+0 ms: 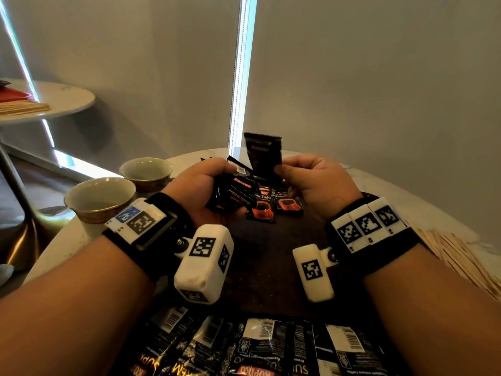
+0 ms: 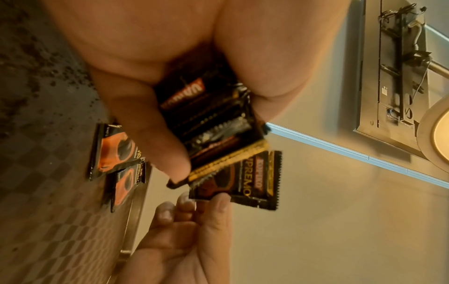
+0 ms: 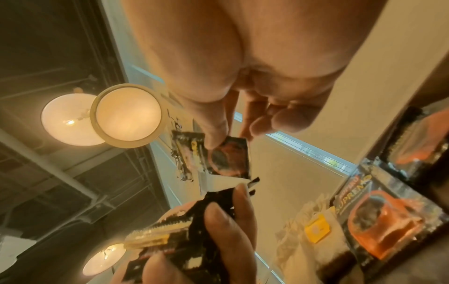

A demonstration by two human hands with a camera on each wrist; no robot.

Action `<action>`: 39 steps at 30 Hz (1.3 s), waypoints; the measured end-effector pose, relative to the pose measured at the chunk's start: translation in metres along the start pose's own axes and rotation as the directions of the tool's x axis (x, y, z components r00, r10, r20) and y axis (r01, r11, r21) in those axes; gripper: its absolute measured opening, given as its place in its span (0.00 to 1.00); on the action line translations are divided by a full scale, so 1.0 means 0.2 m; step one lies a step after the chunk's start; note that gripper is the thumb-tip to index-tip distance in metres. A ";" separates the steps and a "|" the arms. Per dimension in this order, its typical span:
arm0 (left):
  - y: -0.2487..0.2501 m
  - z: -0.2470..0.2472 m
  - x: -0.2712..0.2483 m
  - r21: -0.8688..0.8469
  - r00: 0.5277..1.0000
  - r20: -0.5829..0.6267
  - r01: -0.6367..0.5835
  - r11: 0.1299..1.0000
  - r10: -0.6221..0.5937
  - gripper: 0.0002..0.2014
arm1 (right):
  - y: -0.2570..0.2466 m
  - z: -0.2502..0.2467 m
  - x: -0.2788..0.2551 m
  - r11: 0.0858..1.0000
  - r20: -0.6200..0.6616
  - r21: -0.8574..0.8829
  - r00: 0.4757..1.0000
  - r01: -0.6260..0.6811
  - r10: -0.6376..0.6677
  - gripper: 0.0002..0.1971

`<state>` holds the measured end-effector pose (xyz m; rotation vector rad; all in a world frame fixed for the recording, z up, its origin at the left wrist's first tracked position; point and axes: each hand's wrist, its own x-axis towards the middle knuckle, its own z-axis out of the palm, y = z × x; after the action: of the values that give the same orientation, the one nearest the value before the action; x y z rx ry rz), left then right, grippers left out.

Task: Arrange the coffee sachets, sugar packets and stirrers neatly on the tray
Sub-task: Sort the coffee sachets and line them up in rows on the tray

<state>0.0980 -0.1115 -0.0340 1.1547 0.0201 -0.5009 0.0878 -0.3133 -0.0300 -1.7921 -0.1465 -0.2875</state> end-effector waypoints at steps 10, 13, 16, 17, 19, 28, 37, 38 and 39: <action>0.00 0.00 0.02 0.018 1.000 -0.027 0.017 1.000 -0.016 0.12 | 0.22 -0.12 0.10 0.941 -0.197 0.150 0.923 -0.305 0.330 0.15; 0.00 0.00 0.02 0.024 0.999 -0.032 0.001 1.000 0.000 0.09 | 0.26 -0.14 0.12 0.910 -0.260 0.068 0.874 -0.408 0.411 0.14; 0.00 0.01 0.02 0.026 0.999 -0.032 -0.006 1.000 0.006 0.09 | 0.27 -0.13 0.10 0.890 -0.262 0.000 0.859 -0.455 0.439 0.07; 0.00 0.00 0.01 0.025 0.999 -0.034 -0.008 1.000 0.009 0.09 | 0.27 -0.13 0.10 0.886 -0.260 -0.021 0.858 -0.463 0.442 0.07; 0.00 0.01 0.01 0.025 0.999 -0.035 -0.008 1.000 0.009 0.09 | 0.27 -0.13 0.10 0.881 -0.250 -0.065 0.862 -0.469 0.441 0.07; 0.00 0.01 0.00 0.029 0.999 -0.047 -0.002 1.000 0.003 0.09 | 0.26 -0.13 0.10 0.868 -0.190 -0.159 0.878 -0.470 0.440 0.09; -0.01 0.01 0.00 0.038 0.999 -0.048 0.012 0.999 -0.010 0.09 | 0.22 -0.13 0.07 0.861 -0.143 -0.160 0.875 -0.482 0.463 0.11; -0.01 0.01 0.00 0.044 0.999 -0.048 0.019 0.999 -0.016 0.08 | 0.21 -0.13 0.07 0.858 -0.135 -0.162 0.873 -0.487 0.469 0.11; -0.01 0.01 0.01 0.053 0.998 -0.050 0.026 0.998 -0.023 0.08 | 0.21 -0.14 0.07 0.856 -0.130 -0.163 0.871 -0.491 0.474 0.11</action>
<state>0.0978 -0.1142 -0.0350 1.2203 0.0642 -0.4969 0.1077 -0.3502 -0.0598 -1.9347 0.4064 -0.0131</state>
